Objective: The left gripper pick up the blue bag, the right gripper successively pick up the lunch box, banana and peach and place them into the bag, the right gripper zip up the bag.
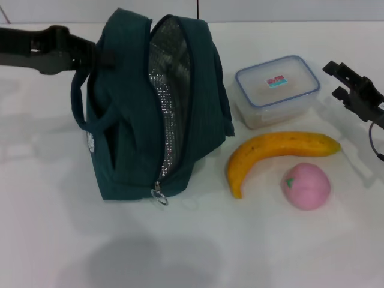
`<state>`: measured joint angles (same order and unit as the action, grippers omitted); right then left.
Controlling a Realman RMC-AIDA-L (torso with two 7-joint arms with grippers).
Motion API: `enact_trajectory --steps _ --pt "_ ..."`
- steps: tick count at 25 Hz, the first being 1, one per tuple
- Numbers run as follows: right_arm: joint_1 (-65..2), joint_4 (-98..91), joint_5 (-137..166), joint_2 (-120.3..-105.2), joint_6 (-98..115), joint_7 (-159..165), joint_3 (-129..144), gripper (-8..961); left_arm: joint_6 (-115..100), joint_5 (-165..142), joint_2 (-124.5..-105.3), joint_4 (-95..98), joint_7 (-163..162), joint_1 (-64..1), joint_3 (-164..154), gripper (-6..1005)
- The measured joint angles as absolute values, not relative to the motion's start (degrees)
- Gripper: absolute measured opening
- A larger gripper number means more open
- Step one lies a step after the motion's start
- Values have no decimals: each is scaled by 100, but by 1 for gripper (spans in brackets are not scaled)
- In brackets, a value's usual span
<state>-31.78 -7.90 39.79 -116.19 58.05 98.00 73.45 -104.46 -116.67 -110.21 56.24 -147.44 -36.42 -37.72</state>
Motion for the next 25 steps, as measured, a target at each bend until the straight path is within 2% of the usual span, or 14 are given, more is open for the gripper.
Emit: enact_trajectory --steps 16,25 --pt "-4067 -345 4035 -11619 5017 10002 7406 870 -10414 -11686 -11072 5614 -14680 -3881 -3770 40" --pt "-4149 -360 4043 -11619 4986 10176 7560 869 -10381 -11688 -11081 5607 -14628 -3873 -3770 39"
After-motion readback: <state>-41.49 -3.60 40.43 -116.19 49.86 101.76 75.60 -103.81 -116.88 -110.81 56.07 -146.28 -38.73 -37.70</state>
